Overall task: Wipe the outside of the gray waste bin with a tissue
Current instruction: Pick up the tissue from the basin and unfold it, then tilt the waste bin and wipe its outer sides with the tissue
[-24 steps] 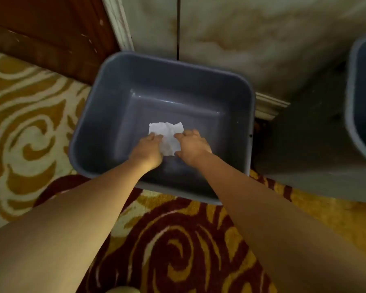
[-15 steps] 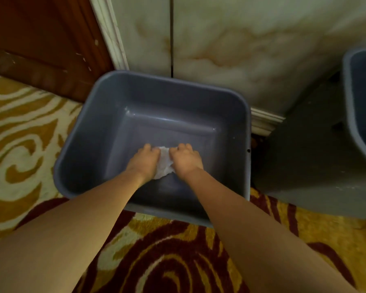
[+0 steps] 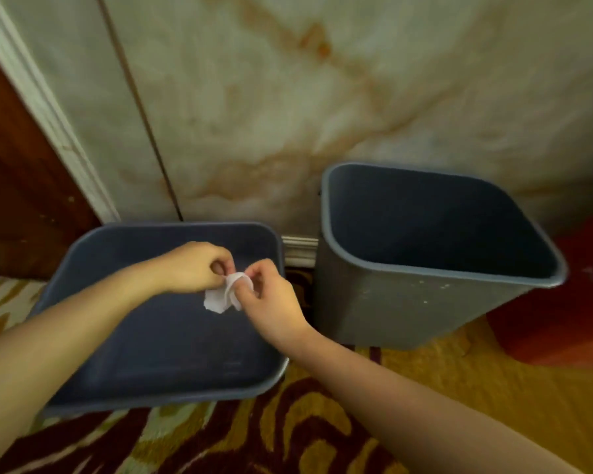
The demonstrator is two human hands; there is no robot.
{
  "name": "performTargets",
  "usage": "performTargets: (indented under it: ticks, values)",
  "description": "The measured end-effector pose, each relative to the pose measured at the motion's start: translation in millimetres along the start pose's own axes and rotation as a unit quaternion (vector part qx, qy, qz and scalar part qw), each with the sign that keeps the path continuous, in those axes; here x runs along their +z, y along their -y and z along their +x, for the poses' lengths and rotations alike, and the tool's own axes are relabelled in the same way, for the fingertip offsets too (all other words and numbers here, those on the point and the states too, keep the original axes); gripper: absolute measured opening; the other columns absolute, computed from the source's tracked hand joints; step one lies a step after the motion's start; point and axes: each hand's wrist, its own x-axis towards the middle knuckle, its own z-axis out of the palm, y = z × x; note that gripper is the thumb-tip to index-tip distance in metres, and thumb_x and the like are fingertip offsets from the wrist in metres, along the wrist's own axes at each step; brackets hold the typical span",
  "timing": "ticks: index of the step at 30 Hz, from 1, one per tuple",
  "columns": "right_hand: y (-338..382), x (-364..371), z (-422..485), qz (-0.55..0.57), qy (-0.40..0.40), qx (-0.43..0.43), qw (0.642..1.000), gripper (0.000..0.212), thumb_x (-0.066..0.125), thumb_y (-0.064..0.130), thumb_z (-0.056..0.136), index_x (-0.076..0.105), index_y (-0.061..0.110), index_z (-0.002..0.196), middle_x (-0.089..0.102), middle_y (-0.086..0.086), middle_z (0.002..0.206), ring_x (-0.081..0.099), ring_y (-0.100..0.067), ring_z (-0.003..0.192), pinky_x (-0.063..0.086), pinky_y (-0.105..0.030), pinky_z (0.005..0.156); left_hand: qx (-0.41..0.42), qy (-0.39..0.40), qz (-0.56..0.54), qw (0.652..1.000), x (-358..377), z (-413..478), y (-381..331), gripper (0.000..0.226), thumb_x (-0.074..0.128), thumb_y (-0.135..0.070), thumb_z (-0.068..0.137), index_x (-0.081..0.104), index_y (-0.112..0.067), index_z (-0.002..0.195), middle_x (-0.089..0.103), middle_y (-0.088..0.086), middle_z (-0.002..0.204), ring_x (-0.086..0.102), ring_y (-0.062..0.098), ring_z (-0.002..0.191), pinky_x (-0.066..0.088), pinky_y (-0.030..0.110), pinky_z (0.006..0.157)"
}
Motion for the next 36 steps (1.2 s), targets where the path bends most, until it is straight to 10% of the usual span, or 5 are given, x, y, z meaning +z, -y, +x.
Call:
performTargets:
  ticks: [5, 11, 15, 21, 36]
  values:
    - [-4.6, -61.8, -50.3, 0.096, -0.064, 0.039, 0.993, 0.012, 0.053, 0.028, 0.089, 0.059, 0.025, 0.099, 0.065, 0.010, 0.089, 0.061, -0.002, 0.079, 0.050, -0.011, 0.063, 0.100, 0.062, 0.081, 0.990, -18.2, -22.0, -92.2, 0.009, 0.057, -0.023, 0.081, 0.064, -0.030, 0.081, 0.066, -0.013, 0.073, 0.065, 0.004, 0.067, 0.049, 0.021, 0.062]
    - [-22.6, -114.5, -111.2, 0.138, -0.101, 0.123, 0.978, 0.015, 0.056, 0.037, 0.087, 0.069, 0.030, 0.086, 0.070, 0.009, 0.078, 0.066, -0.002, 0.070, 0.048, -0.012, 0.057, 0.255, -0.208, 0.041, 0.943, -14.4, -16.4, -178.4, 0.016, 0.059, -0.029, 0.082, 0.069, -0.025, 0.095, 0.069, -0.009, 0.088, 0.060, 0.000, 0.075, 0.047, 0.023, 0.072]
    - [-37.6, -132.9, -141.4, 0.164, -0.159, 0.212, 0.950, 0.019, 0.054, 0.033, 0.087, 0.068, 0.022, 0.081, 0.069, -0.001, 0.080, 0.063, -0.013, 0.072, 0.049, -0.022, 0.060, 0.245, -0.048, 0.127, 0.960, 8.7, 5.1, -203.7, 0.044, 0.048, -0.045, 0.088, 0.056, -0.023, 0.125, 0.062, -0.002, 0.125, 0.057, 0.015, 0.112, 0.045, 0.035, 0.095]
    - [-57.6, -155.3, -173.0, 0.195, -0.253, 0.241, 0.916, 0.019, 0.049, 0.026, 0.091, 0.067, 0.019, 0.090, 0.073, -0.007, 0.089, 0.068, -0.023, 0.085, 0.056, -0.037, 0.075, 0.227, 0.001, 0.120, 0.967, 33.7, 24.0, -203.5, 0.038, 0.041, -0.038, 0.092, 0.038, -0.017, 0.060, 0.042, -0.001, 0.058, 0.039, 0.014, 0.052, 0.035, 0.031, 0.056]
    - [-15.7, -226.2, -151.9, 0.037, -0.507, 0.015, 0.861, 0.036, 0.038, 0.026, 0.095, 0.067, 0.036, 0.076, 0.067, 0.020, 0.091, 0.059, -0.003, 0.099, 0.047, -0.033, 0.086, 0.239, -0.037, -0.008, 0.970, 4.4, 2.2, -235.5, 0.032, 0.052, -0.032, 0.090, 0.066, -0.009, 0.073, 0.062, 0.008, 0.069, 0.052, 0.015, 0.063, 0.038, 0.025, 0.061]
